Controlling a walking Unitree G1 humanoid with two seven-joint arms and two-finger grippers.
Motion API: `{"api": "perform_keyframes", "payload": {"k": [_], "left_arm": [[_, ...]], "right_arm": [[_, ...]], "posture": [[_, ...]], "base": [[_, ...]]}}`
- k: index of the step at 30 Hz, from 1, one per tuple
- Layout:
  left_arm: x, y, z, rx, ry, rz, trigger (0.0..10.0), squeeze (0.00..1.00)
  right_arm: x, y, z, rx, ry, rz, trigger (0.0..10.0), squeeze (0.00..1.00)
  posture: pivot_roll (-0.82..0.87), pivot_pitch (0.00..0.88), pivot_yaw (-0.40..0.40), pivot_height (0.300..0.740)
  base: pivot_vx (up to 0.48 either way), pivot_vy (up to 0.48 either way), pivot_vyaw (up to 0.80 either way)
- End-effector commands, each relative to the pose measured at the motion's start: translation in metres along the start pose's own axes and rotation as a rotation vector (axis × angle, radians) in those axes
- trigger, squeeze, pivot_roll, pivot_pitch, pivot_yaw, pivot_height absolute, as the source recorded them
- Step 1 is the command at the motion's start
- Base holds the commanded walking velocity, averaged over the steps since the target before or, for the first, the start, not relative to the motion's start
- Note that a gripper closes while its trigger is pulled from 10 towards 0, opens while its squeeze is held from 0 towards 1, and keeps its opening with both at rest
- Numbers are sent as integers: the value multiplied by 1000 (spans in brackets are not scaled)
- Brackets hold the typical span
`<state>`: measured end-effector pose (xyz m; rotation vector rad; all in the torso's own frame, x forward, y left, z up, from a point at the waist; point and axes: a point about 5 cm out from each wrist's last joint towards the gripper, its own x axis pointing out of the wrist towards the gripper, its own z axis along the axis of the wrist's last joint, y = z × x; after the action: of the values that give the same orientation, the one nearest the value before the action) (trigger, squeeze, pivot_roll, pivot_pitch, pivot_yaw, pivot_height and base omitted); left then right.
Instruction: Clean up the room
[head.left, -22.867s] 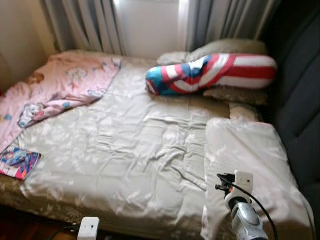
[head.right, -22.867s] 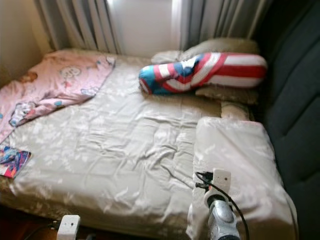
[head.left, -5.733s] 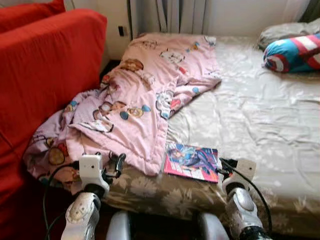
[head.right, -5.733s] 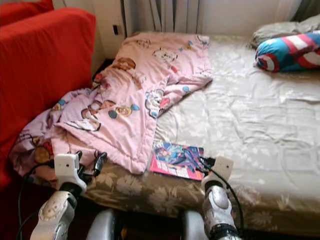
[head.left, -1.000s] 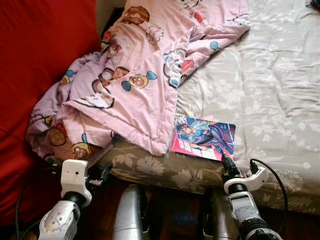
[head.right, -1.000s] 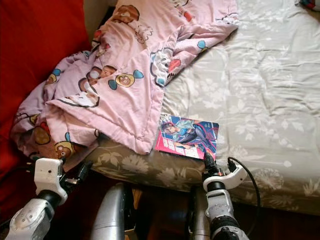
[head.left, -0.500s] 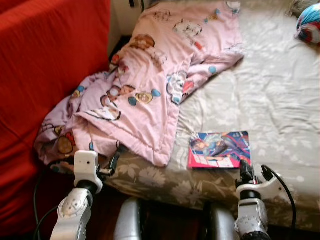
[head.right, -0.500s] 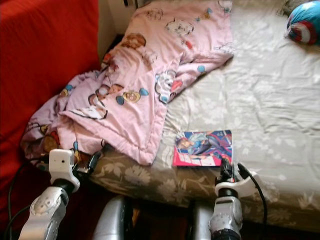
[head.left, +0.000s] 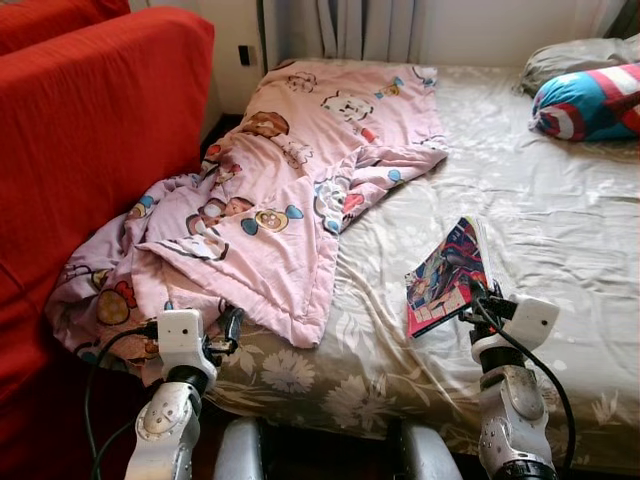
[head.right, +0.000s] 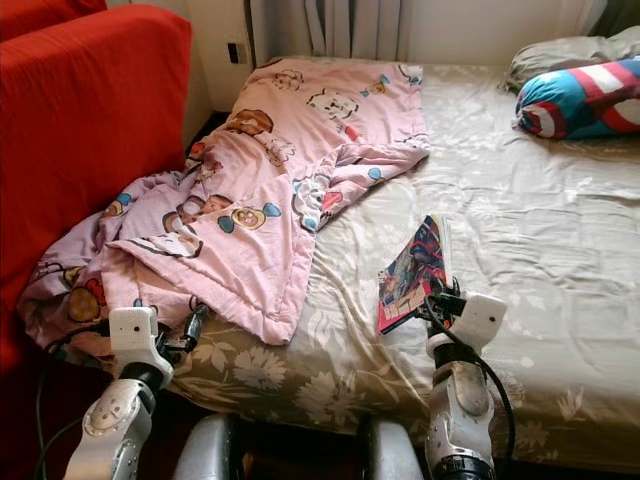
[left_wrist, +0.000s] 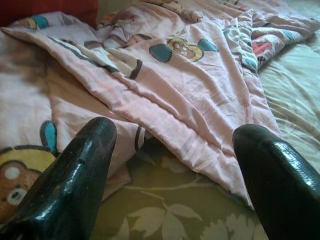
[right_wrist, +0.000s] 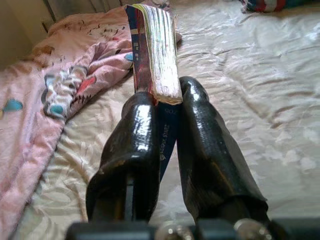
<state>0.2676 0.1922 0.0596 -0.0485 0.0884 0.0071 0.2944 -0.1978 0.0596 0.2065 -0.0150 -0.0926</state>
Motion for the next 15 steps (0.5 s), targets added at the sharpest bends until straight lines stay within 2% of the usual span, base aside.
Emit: {"api": "perform_keyframes", "payload": {"k": [1, 4, 9, 15], "left_arm": [[1, 3, -4, -14, 13, 11, 10000, 0], [1, 11, -14, -18, 51, 41, 10000, 0], [-9, 25, -35, -37, 124, 98, 10000, 0], [-14, 30, -50, -49, 181, 121, 10000, 0]], "right_arm": [[8, 7, 15, -38, -54, 24, 10000, 0], [9, 10, 15, -42, -52, 28, 10000, 0], [4, 11, 11, -56, -34, 29, 10000, 0], [4, 14, 10, -63, -30, 40, 10000, 0]], "posture": [[26, 0, -9, 609], [26, 0, -5, 629], [28, 0, -3, 659], [28, 0, -9, 694]], "base": [[0, 0, 0], [0, 0, 0], [0, 0, 0], [0, 0, 0]]}}
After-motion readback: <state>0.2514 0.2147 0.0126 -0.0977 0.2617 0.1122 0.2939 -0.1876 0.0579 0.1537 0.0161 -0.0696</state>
